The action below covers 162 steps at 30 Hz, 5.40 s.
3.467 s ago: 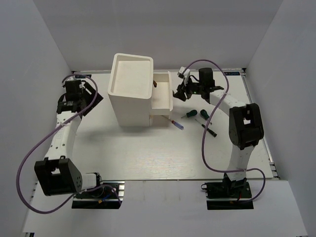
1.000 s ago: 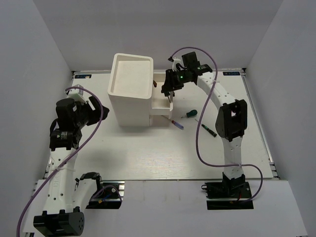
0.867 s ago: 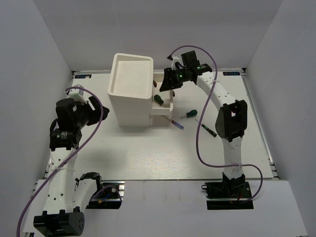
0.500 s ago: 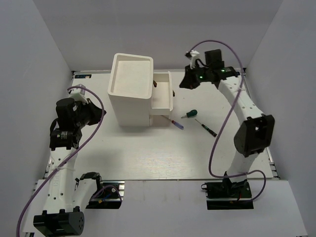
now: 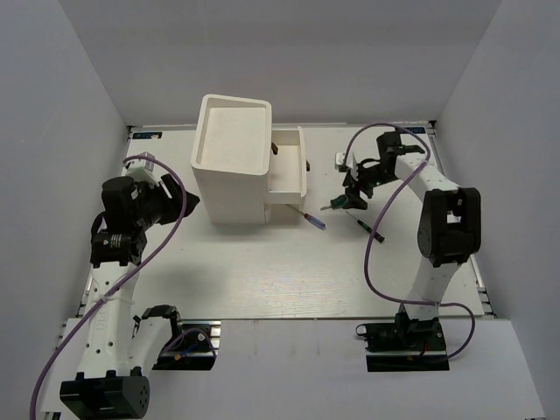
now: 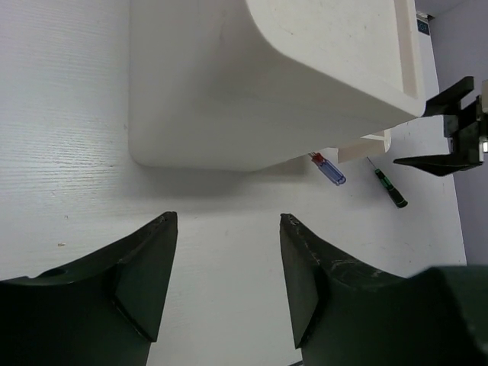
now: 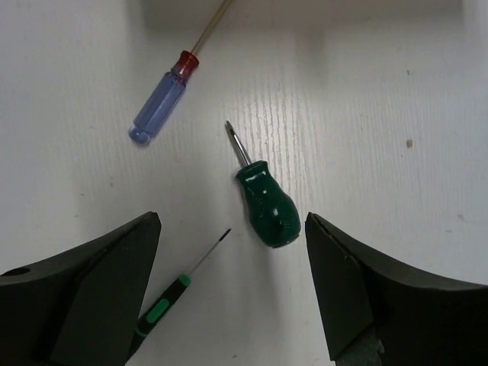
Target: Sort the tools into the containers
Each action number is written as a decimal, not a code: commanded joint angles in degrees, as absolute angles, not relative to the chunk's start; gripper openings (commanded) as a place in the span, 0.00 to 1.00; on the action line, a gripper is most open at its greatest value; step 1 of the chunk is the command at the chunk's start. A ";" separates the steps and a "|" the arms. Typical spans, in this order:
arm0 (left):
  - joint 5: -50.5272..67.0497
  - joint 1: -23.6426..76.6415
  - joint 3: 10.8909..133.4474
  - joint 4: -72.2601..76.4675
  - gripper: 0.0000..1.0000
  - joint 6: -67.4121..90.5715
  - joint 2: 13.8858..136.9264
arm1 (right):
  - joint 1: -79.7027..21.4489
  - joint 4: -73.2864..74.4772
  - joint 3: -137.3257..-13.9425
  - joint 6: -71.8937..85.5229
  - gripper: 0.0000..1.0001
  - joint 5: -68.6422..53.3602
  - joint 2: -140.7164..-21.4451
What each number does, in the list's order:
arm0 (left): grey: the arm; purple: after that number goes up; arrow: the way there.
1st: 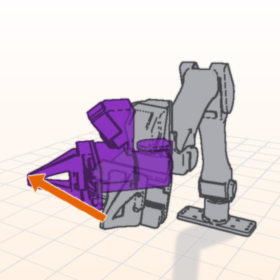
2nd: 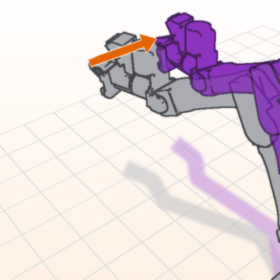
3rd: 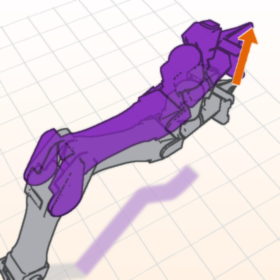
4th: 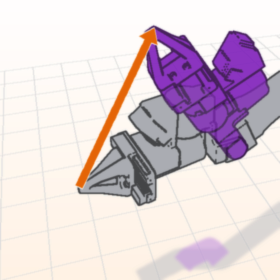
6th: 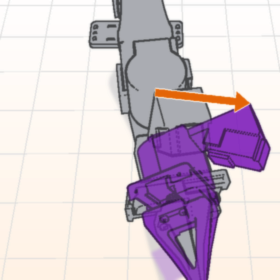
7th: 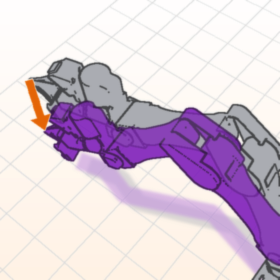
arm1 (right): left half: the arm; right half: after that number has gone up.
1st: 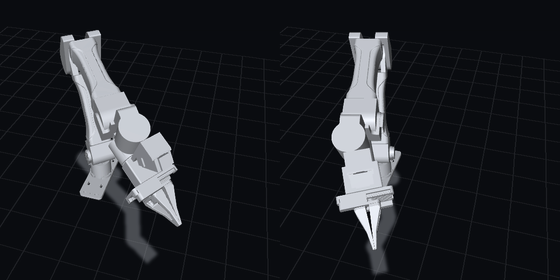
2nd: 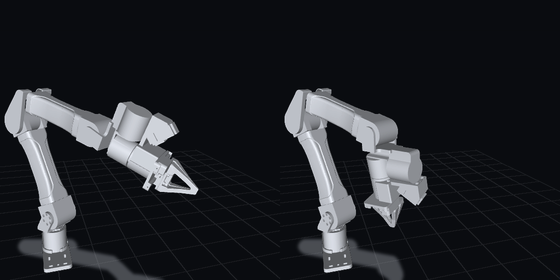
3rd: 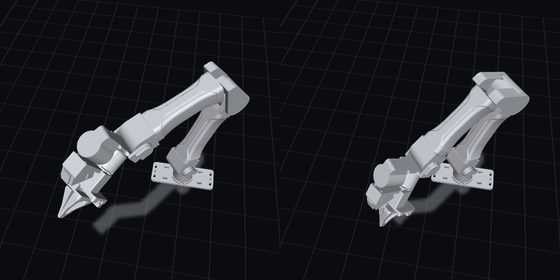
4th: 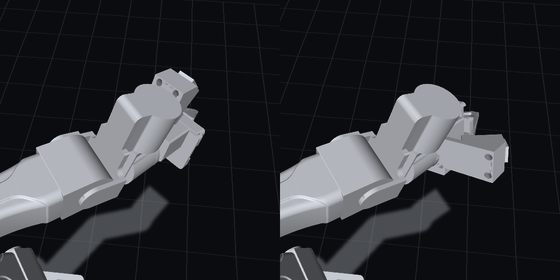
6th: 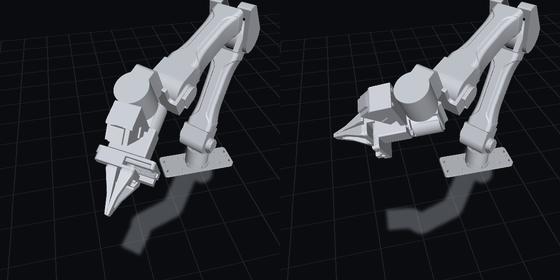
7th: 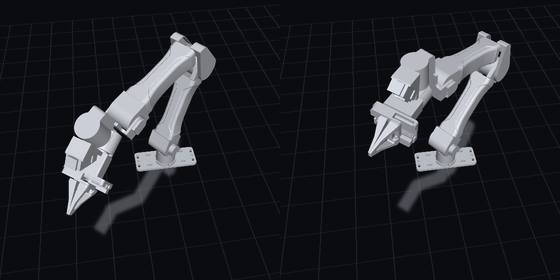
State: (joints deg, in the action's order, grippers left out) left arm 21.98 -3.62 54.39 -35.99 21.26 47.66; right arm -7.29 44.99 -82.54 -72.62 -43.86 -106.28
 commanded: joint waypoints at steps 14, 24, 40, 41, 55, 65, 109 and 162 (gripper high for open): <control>22.94 -3.43 51.94 -36.21 0.66 21.45 44.82 | -10.02 56.93 -99.31 -95.44 0.82 -37.62 -121.72; 22.94 -3.43 51.94 -35.68 0.66 21.45 45.88 | -10.99 55.56 -98.44 -94.22 0.75 -33.24 -123.75; 22.94 -3.43 52.56 -36.21 0.66 21.45 46.49 | -12.40 52.90 -95.80 -89.21 0.12 -29.35 -122.44; 22.42 -3.43 52.56 -36.21 0.66 21.45 46.49 | -12.39 55.09 -96.58 -89.21 0.03 -30.05 -122.08; 23.99 -3.43 49.22 -32.08 0.66 23.20 46.93 | -17.57 38.67 -110.72 -13.95 0.00 -32.53 -109.23; 23.99 -3.43 49.75 -32.17 0.66 23.20 45.88 | -22.23 27.35 -109.95 27.84 0.00 -32.88 -116.80; 17.30 -3.60 62.49 -8.97 0.70 33.66 86.38 | -22.32 30.33 -114.17 -0.45 0.00 -36.44 -123.75; 2.99 -3.78 56.07 -27.95 0.73 31.55 67.68 | -23.38 2.73 -85.69 -32.08 0.69 -46.59 -119.60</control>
State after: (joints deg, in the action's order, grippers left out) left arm 1.48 -3.92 54.92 -27.20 31.97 69.19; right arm -23.27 12.01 -82.15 -25.10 -44.42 -116.22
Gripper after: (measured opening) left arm 0.729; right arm 0.699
